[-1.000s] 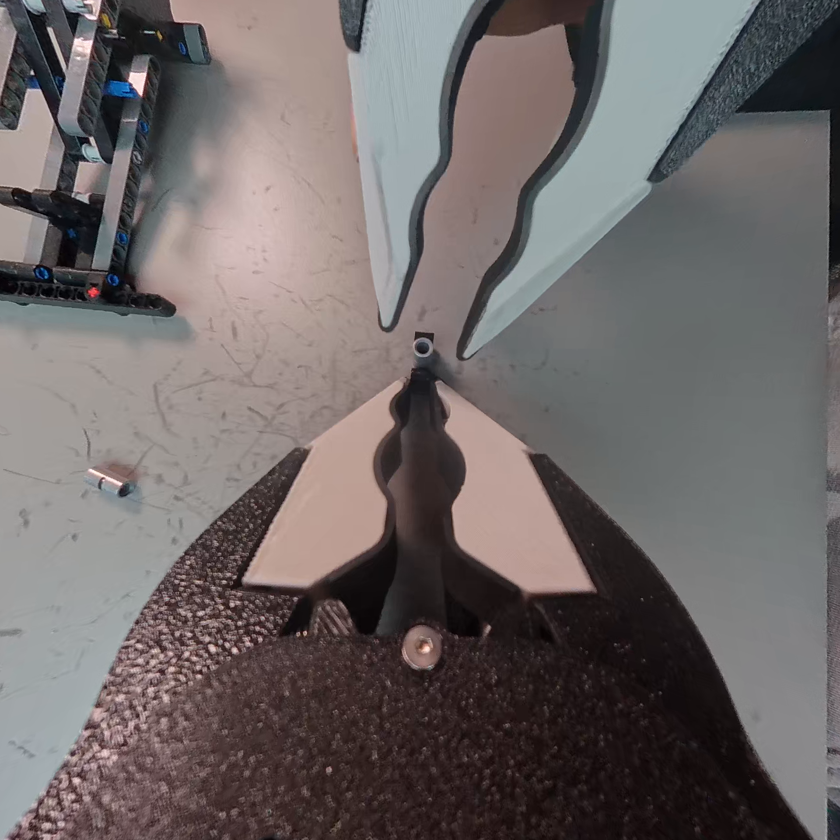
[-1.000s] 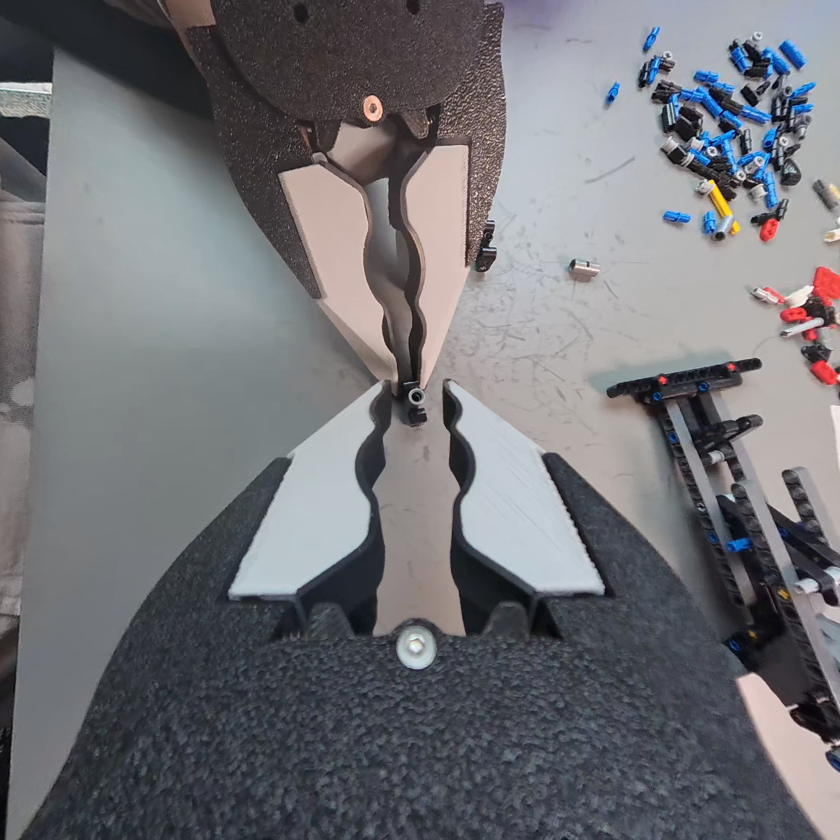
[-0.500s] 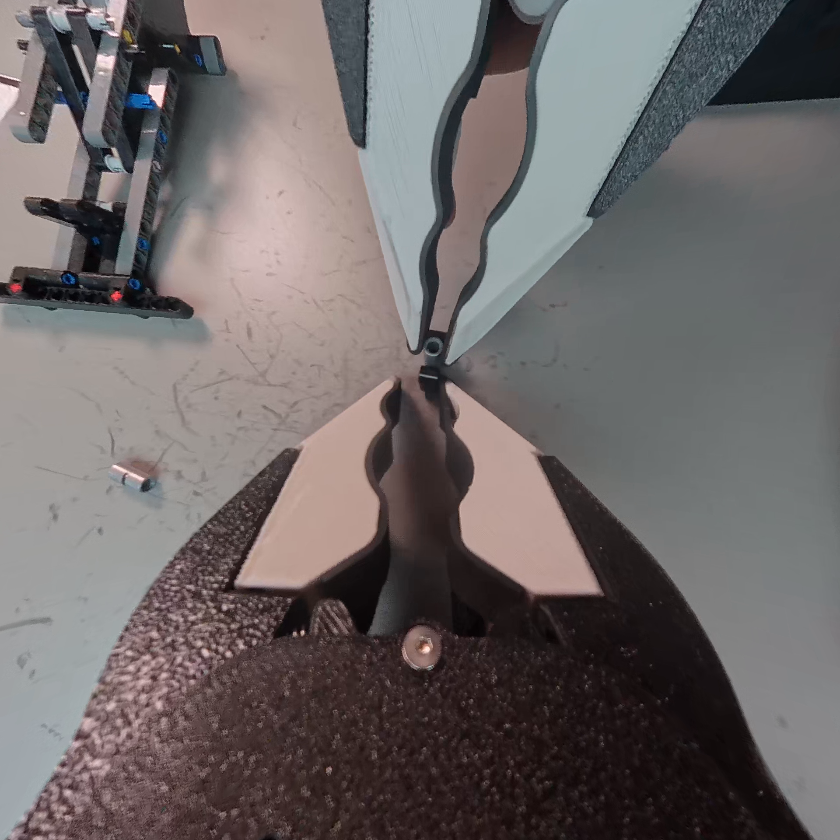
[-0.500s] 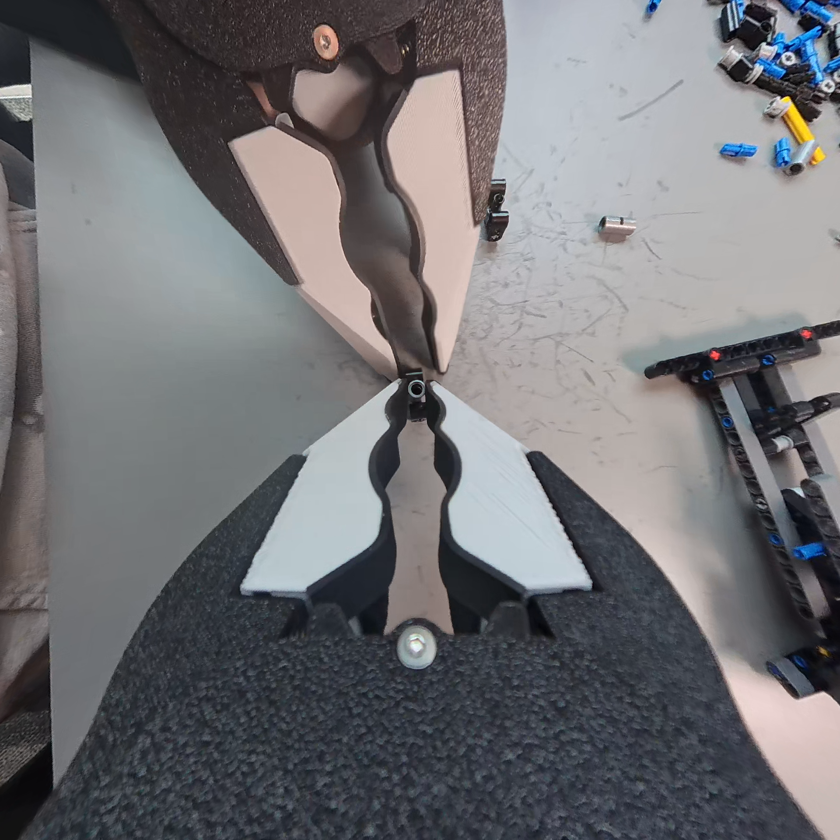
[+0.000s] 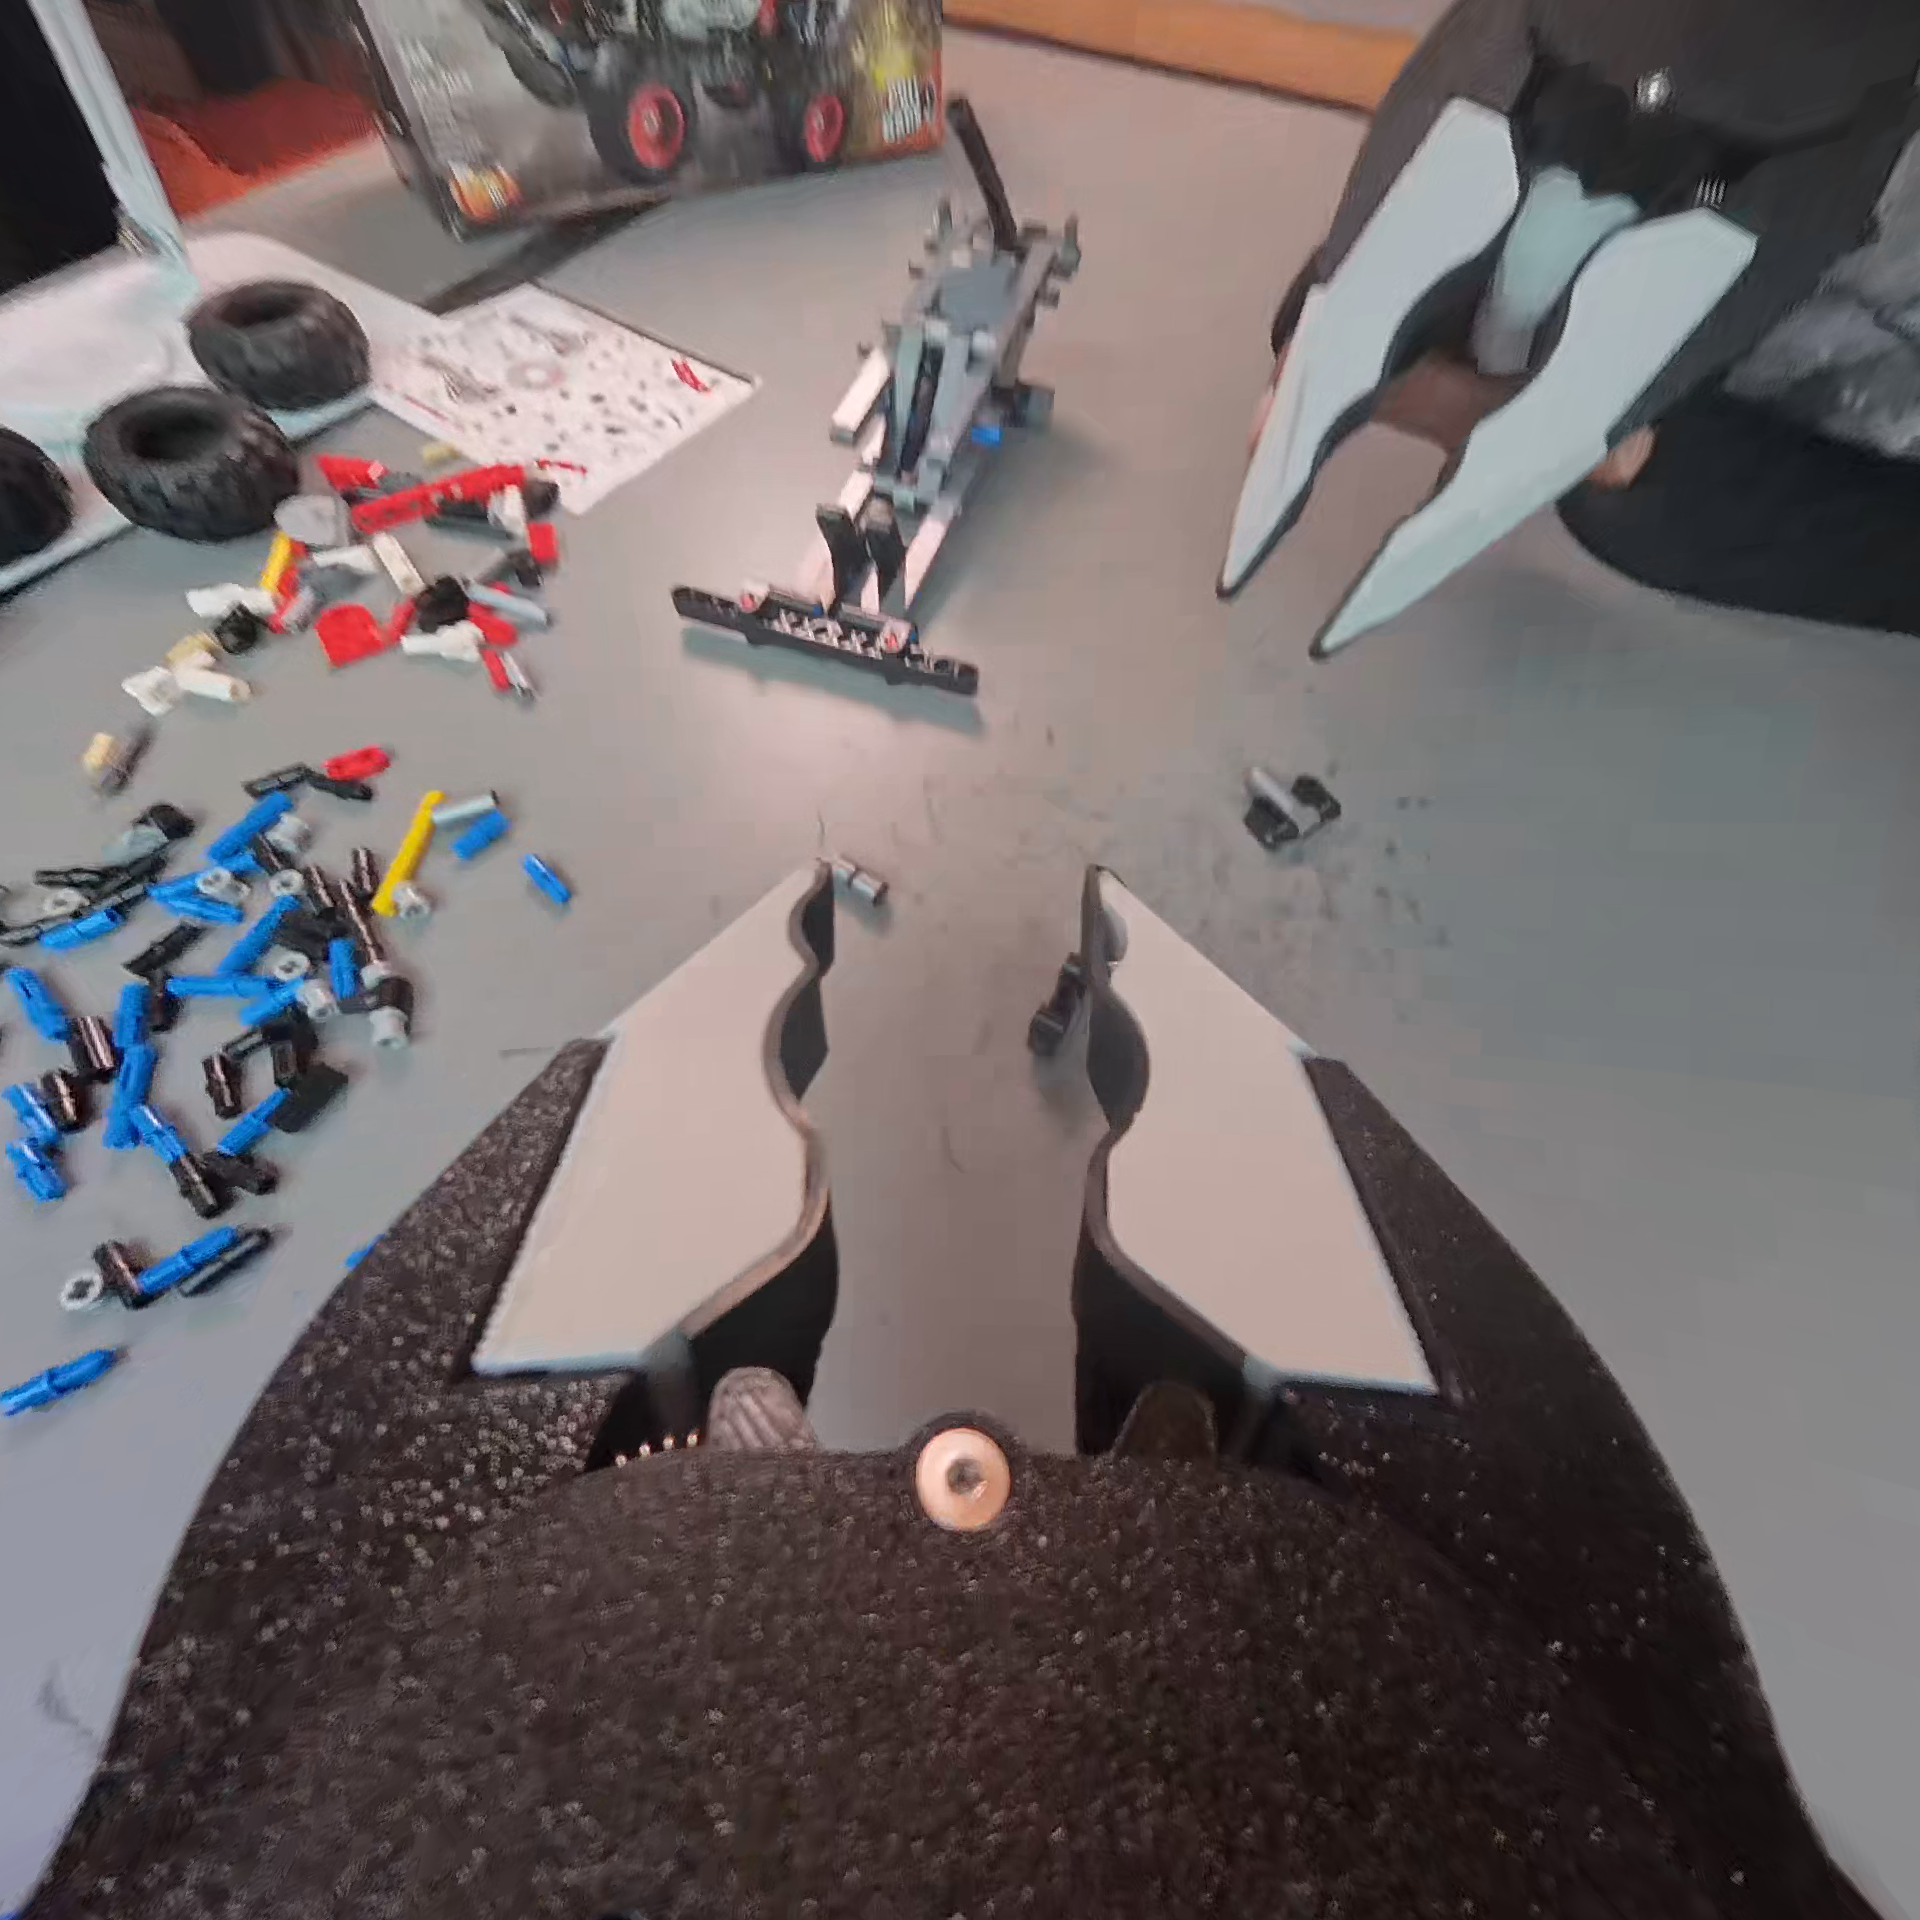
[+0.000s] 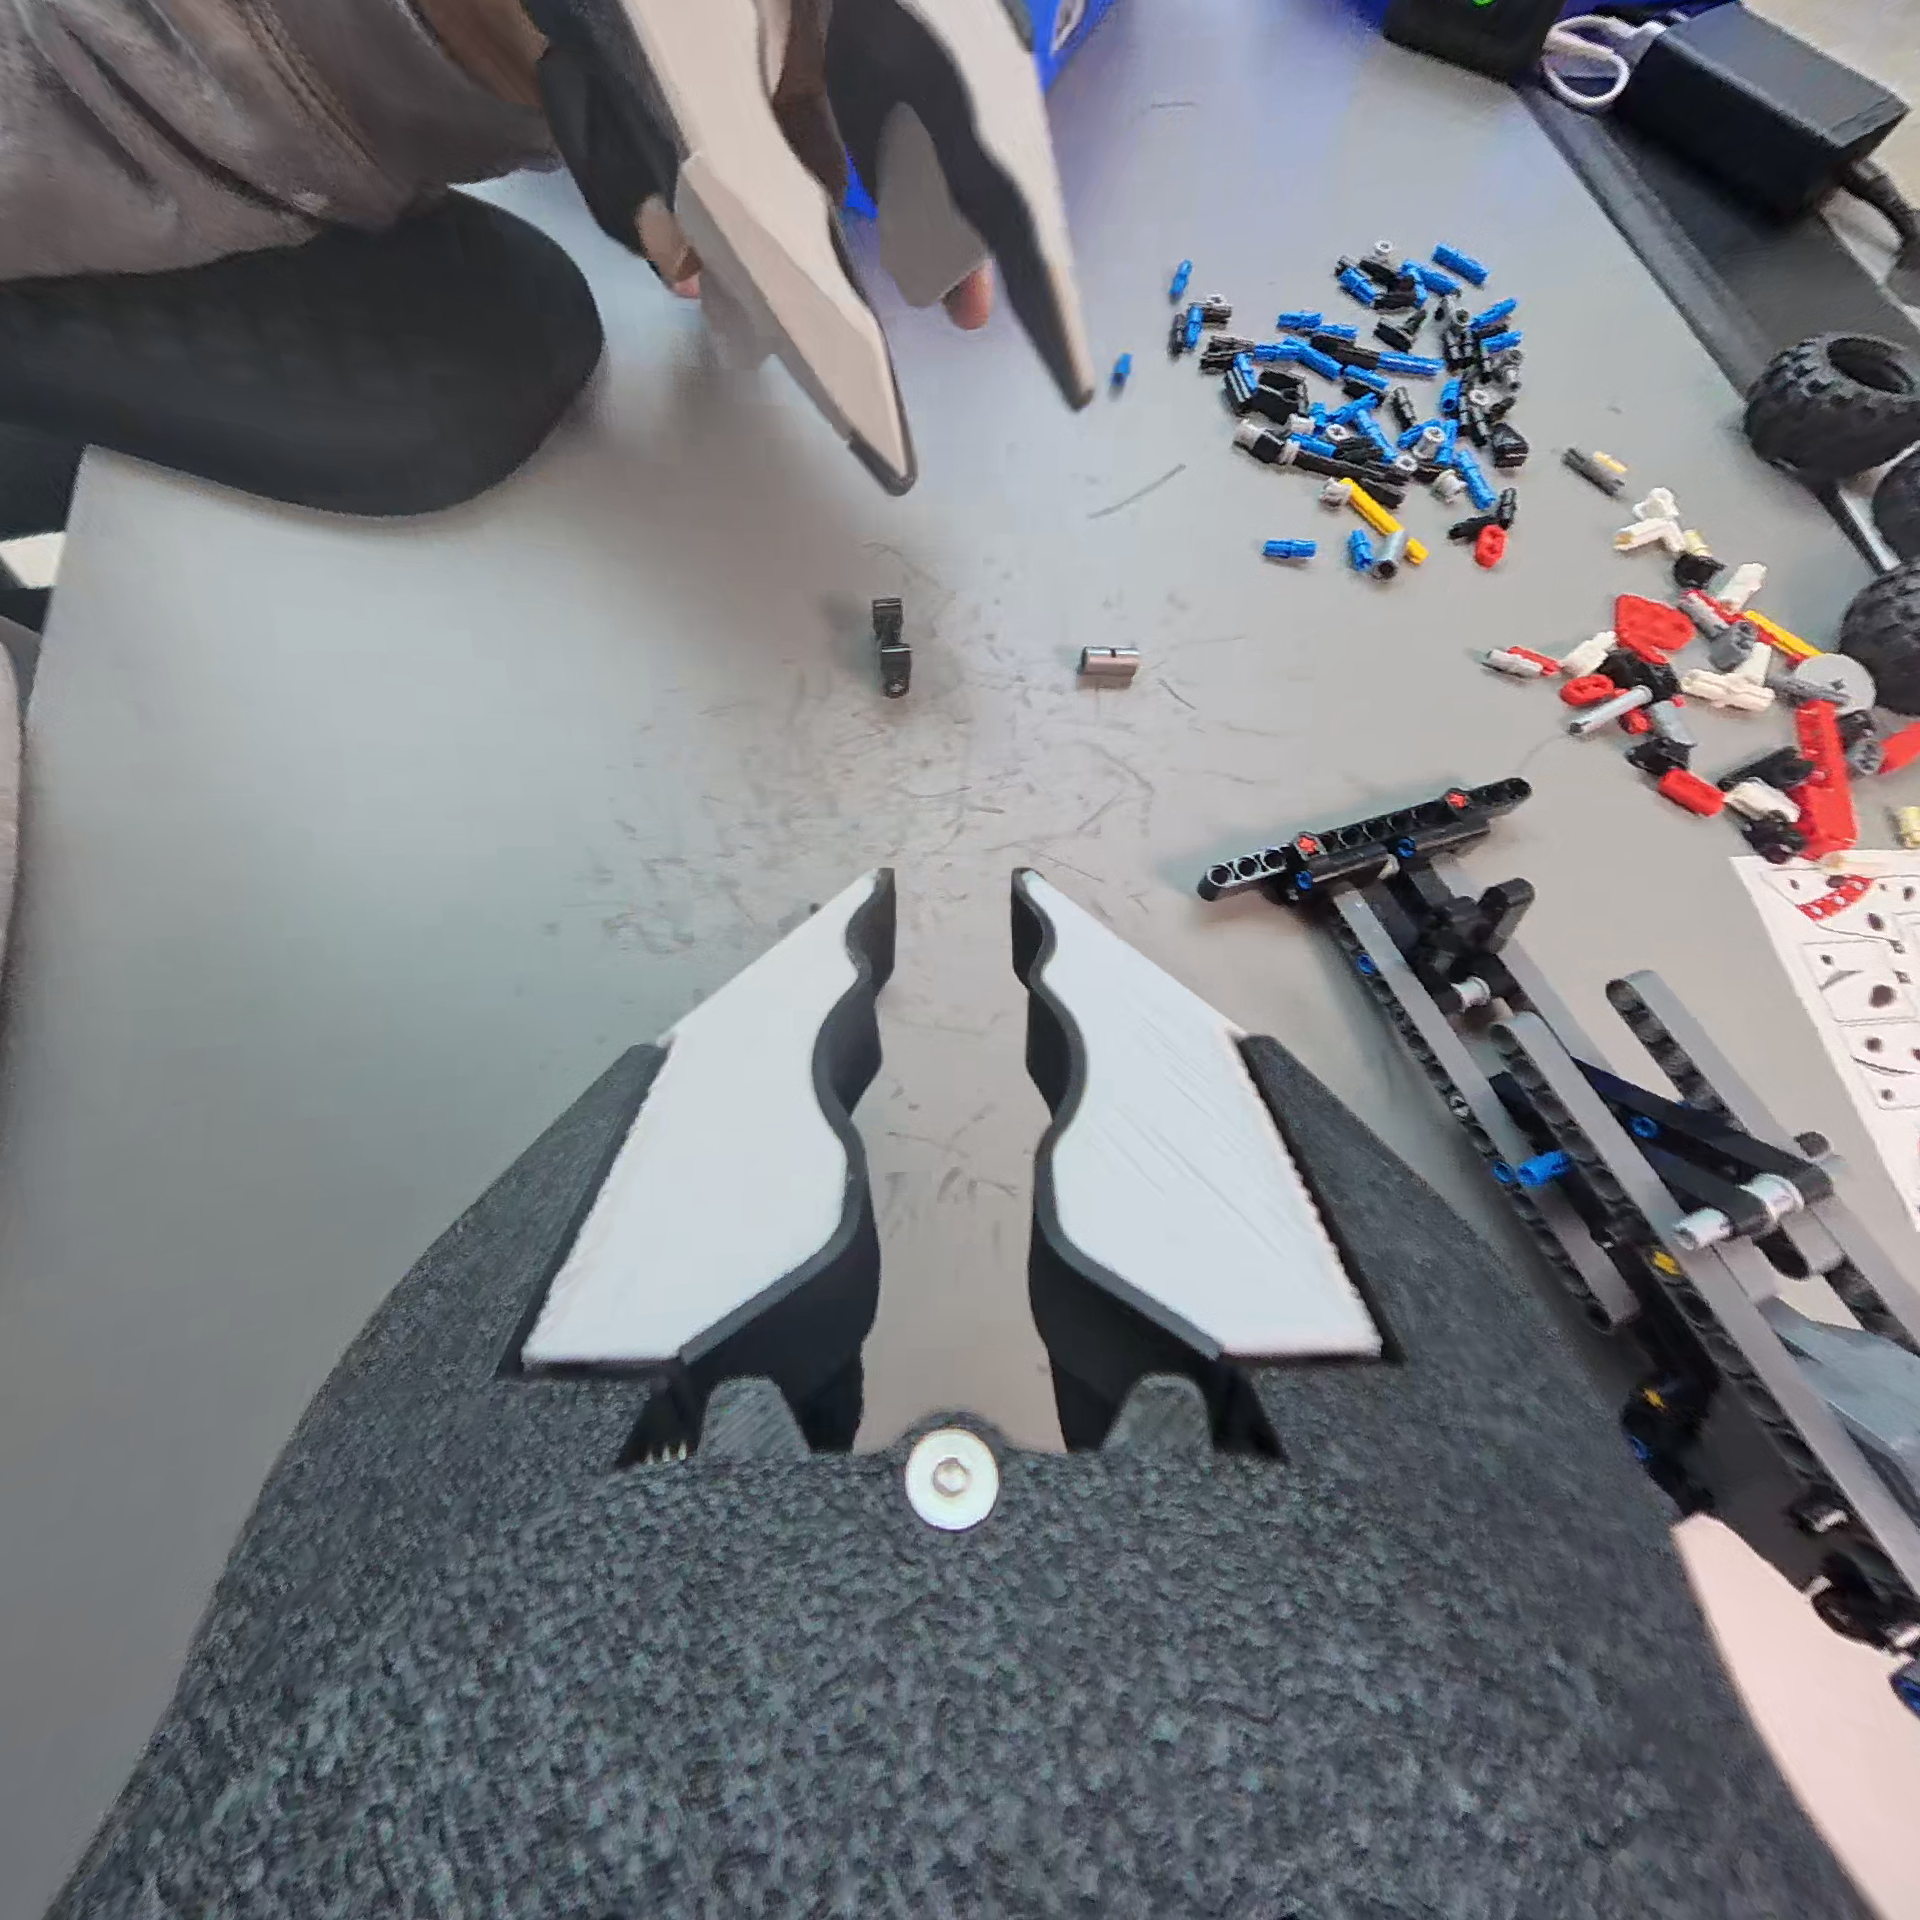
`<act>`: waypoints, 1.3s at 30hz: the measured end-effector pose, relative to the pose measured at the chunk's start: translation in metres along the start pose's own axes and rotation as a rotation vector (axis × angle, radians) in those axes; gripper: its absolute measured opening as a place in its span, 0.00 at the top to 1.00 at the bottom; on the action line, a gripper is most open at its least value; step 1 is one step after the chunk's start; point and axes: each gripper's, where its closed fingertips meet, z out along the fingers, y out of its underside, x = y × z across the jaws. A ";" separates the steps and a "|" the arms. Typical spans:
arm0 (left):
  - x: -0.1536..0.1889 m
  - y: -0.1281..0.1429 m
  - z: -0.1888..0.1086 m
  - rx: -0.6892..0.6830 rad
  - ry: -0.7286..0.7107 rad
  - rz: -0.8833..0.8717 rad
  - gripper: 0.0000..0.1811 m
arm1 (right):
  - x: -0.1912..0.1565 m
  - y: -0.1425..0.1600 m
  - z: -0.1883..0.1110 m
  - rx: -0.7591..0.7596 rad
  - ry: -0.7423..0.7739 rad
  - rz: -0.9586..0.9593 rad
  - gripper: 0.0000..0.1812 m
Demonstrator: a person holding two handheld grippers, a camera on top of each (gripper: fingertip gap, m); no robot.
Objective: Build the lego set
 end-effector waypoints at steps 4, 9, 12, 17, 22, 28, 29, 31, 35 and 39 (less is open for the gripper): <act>0.010 0.038 0.005 -0.184 0.080 0.048 0.79 | 0.015 0.007 0.007 0.015 0.029 0.037 0.89; 0.022 0.055 0.014 -0.270 0.134 0.078 0.85 | -0.007 0.023 0.005 -0.103 -0.114 0.087 0.86; 0.026 0.061 0.019 -0.302 0.136 0.102 0.88 | -0.024 0.030 0.010 -0.170 -0.149 0.143 0.82; 0.028 0.047 0.020 -0.239 0.141 0.080 0.81 | -0.036 0.038 0.026 -0.264 -0.124 0.171 0.81; 0.030 0.020 0.015 -0.098 0.150 -0.012 0.81 | -0.031 0.033 0.029 -0.240 -0.065 -0.011 0.87; 0.077 -0.004 0.027 -0.043 0.357 -0.155 0.82 | -0.023 -0.020 0.010 0.089 0.162 -0.553 0.87; 0.082 -0.009 0.029 -0.027 0.386 -0.185 0.84 | -0.024 -0.024 0.008 0.101 0.189 -0.607 0.87; 0.088 -0.018 0.030 -0.002 0.423 -0.225 0.87 | -0.025 -0.032 0.005 0.110 0.242 -0.701 0.87; 0.091 -0.021 0.027 0.025 0.423 -0.177 0.95 | -0.034 -0.039 0.000 0.153 0.173 -0.624 0.90; 0.091 -0.022 0.022 0.070 0.359 0.012 0.95 | -0.041 -0.047 -0.011 0.204 -0.137 -0.108 0.80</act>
